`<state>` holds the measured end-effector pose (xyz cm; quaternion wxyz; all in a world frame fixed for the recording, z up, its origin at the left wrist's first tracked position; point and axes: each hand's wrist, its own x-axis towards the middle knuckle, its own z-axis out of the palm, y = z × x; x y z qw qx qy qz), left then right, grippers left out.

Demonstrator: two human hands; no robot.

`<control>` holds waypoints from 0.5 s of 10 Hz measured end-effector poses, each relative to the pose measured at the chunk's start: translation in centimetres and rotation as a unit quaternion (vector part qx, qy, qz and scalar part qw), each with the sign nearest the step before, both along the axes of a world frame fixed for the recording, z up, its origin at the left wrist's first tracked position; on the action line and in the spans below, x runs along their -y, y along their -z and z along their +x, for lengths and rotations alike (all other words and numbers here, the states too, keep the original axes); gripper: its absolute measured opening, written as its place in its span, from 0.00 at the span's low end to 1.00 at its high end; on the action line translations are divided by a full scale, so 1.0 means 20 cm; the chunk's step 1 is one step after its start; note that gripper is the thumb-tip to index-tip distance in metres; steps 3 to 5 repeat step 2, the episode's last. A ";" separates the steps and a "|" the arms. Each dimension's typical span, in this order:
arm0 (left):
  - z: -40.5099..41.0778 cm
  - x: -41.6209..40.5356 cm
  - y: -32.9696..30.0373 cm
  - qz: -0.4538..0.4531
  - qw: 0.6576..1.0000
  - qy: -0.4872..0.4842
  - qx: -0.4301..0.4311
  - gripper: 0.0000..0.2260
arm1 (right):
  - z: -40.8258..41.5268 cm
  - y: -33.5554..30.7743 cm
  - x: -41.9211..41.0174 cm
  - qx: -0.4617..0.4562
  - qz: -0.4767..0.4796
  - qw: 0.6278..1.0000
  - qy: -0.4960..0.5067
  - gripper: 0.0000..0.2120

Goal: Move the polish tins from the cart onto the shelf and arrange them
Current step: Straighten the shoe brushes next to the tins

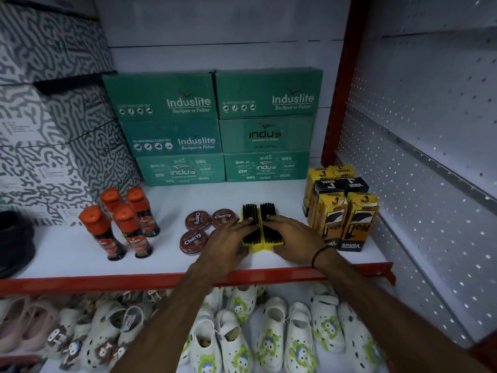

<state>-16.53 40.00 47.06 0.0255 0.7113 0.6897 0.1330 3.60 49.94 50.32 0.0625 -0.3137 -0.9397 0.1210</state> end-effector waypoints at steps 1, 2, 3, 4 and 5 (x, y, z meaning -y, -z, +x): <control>0.01 0.02 -0.02 -0.002 1.000 0.002 0.008 0.33 | 0.00 -0.02 0.03 -0.004 0.011 1.000 -0.001 0.35; 0.03 0.04 -0.07 0.011 1.000 0.002 0.013 0.35 | 0.00 -0.05 0.02 -0.004 0.033 0.999 -0.001 0.37; 0.03 0.04 -0.07 0.011 1.000 0.002 0.013 0.35 | 0.00 -0.05 0.02 -0.004 0.033 0.999 -0.001 0.37; 0.03 0.04 -0.07 0.011 1.000 0.002 0.013 0.35 | 0.00 -0.05 0.02 -0.004 0.033 0.999 -0.001 0.37; 0.03 0.04 -0.07 0.011 1.000 0.002 0.013 0.35 | 0.00 -0.05 0.02 -0.004 0.033 0.999 -0.001 0.37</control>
